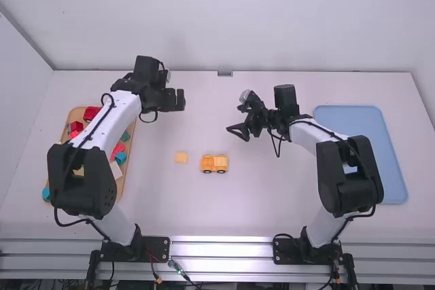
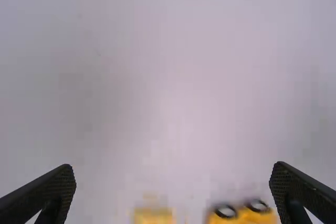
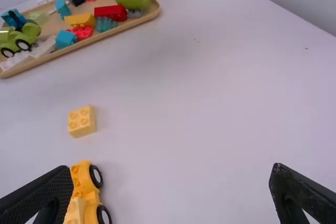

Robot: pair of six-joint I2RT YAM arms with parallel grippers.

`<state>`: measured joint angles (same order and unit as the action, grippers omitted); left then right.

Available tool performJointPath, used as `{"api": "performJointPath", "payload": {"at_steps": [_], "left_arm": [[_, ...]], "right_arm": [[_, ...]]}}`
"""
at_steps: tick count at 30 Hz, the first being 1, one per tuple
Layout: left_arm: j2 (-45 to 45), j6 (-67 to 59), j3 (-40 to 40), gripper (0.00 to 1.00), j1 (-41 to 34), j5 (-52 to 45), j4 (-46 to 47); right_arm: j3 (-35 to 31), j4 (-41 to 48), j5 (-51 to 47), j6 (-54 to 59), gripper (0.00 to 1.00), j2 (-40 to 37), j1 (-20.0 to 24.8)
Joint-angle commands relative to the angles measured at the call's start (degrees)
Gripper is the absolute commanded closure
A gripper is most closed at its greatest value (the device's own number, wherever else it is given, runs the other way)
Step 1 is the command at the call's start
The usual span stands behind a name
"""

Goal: Assemble lego blocks to make yellow taxi

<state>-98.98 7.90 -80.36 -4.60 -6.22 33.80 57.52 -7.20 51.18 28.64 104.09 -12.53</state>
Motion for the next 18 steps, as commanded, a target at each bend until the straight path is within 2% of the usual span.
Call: {"api": "performJointPath", "payload": {"at_steps": [1, 5, 6, 9, 12, 14, 15, 18], "left_arm": [[0.15, -11.72, -1.03, 0.01, 0.0, 10.4, -1.55], [0.15, -30.23, -0.94, 0.01, -0.22, 2.38, -2.58], [0.2, -36.54, -0.9, 0.01, 0.28, -2.36, -2.38], [0.42, -41.88, -0.87, 0.01, 2.43, -10.4, -2.19], [0.52, -55.65, -0.52, 0.01, 5.46, -24.46, 1.86], [0.52, -72.76, 0.37, 0.01, 8.44, -38.4, 8.41], [0.52, -75.45, 0.55, 0.01, 8.81, -39.8, 9.46], [0.52, -94.33, 4.31, 0.01, 11.87, -48.65, 14.73]], "right_arm": [[0.63, 0.09, -1.57, -0.17, 0.01, 0.11, -0.26], [0.63, -0.13, -1.53, -0.17, 0.01, 0.11, -0.26], [0.63, -0.11, -1.53, -0.2, 0.01, 0.09, -0.24], [0.63, -0.09, -1.51, -0.2, 0.01, 0.09, -0.24], [0.63, -0.04, -1.33, -0.17, 0.01, 0.09, -0.26], [0.63, -0.17, 0.63, -0.13, 0.01, 0.09, -0.26], [0.63, -0.24, 0.96, -0.11, 0.01, 0.09, -0.26], [0.63, -0.57, 3.06, 0.17, 0.01, 0.09, -0.26]]}}
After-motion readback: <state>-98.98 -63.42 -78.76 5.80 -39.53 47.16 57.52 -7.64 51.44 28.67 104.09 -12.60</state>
